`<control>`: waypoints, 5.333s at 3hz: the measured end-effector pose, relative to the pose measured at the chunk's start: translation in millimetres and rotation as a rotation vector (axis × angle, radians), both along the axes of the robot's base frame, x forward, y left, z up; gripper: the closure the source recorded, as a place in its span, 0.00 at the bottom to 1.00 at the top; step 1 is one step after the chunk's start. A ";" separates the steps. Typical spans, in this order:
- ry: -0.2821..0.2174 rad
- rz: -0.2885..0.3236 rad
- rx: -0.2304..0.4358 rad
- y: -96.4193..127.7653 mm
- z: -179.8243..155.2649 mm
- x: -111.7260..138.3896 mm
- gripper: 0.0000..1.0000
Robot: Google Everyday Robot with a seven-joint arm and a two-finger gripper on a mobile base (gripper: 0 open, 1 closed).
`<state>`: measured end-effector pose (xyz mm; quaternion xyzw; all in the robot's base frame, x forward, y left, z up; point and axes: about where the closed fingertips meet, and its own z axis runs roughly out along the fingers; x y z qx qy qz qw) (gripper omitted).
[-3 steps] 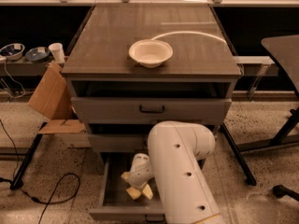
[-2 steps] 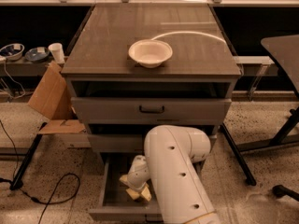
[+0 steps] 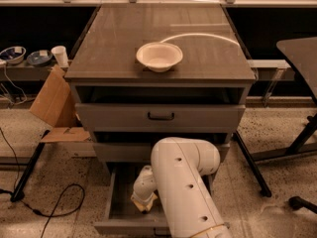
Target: Pick sponge from bottom drawer and place on counter
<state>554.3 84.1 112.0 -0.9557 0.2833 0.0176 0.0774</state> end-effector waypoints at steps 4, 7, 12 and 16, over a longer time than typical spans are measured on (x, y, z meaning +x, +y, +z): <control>-0.079 -0.026 -0.010 -17.6 139.2 -16.6 1.00; -0.267 0.010 -0.143 -15.2 383.0 -77.0 1.00; -0.472 -0.147 -0.210 -8.3 689.9 -25.2 1.00; -0.627 -0.196 -0.237 -20.4 772.4 -8.3 1.00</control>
Offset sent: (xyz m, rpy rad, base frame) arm 0.0009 -0.0210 0.0845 0.0302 -0.0789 -0.0510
